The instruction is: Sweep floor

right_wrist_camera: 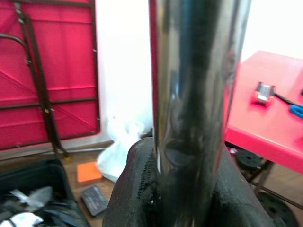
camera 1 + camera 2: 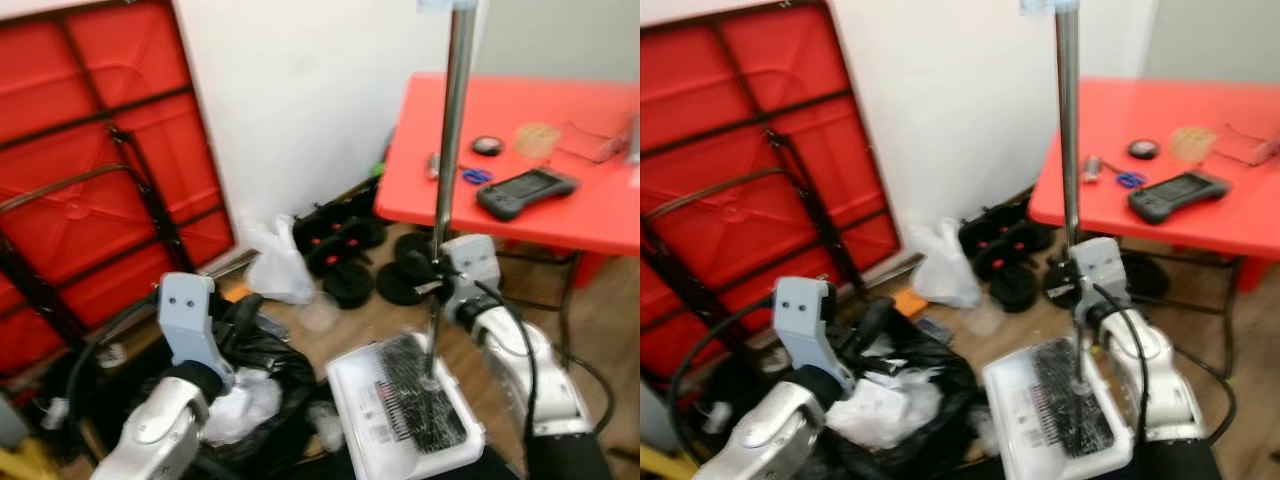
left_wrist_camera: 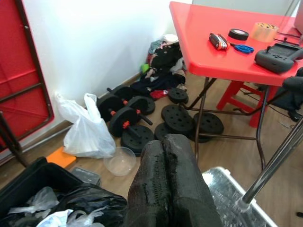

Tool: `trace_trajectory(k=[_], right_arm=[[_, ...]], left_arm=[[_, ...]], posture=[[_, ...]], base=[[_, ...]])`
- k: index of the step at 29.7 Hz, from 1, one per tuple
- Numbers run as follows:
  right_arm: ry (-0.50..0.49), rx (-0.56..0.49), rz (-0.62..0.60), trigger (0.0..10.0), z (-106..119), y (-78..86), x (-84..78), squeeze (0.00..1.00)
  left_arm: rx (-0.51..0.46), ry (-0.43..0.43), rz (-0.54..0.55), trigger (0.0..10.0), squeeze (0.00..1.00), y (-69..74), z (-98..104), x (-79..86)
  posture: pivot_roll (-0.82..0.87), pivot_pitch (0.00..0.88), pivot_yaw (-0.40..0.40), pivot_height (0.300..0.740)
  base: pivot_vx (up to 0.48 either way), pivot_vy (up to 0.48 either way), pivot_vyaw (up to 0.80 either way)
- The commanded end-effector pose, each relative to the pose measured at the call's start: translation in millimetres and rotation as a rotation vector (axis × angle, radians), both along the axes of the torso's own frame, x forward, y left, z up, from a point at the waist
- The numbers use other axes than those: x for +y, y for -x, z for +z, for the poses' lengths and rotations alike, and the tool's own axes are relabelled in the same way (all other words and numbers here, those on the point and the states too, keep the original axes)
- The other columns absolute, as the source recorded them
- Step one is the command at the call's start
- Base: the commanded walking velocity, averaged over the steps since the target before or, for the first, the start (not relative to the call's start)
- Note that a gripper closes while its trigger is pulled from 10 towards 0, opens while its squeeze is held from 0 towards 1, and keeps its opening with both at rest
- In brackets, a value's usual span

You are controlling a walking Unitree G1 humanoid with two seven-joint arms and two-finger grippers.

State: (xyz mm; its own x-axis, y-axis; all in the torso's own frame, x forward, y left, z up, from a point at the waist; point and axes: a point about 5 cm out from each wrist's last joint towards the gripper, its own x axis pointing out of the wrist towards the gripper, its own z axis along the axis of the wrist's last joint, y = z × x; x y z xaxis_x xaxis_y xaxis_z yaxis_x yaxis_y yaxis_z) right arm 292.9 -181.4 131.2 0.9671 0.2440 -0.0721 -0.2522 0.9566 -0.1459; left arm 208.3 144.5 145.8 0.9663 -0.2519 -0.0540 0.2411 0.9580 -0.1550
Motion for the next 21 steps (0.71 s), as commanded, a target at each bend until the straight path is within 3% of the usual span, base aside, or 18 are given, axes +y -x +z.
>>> trace_trajectory(k=[1,21], right_arm=[[-0.026,-0.091,0.038,10.0,17,-2.8,8.6,0.00],[0.006,-0.126,-0.025,10.0,23,-8.1,-2.9,0.00]], left_arm=[[-0.003,0.002,-0.015,10.0,0.00,0.6,1,0.8],[0.016,0.017,-0.030,10.0,0.00,1.2,-1,0.1]], posture=[[-0.11,0.000,0.029,0.740],[-0.11,0.000,0.027,0.740]], base=[[0.000,0.000,0.00],[0.000,0.000,0.00]])
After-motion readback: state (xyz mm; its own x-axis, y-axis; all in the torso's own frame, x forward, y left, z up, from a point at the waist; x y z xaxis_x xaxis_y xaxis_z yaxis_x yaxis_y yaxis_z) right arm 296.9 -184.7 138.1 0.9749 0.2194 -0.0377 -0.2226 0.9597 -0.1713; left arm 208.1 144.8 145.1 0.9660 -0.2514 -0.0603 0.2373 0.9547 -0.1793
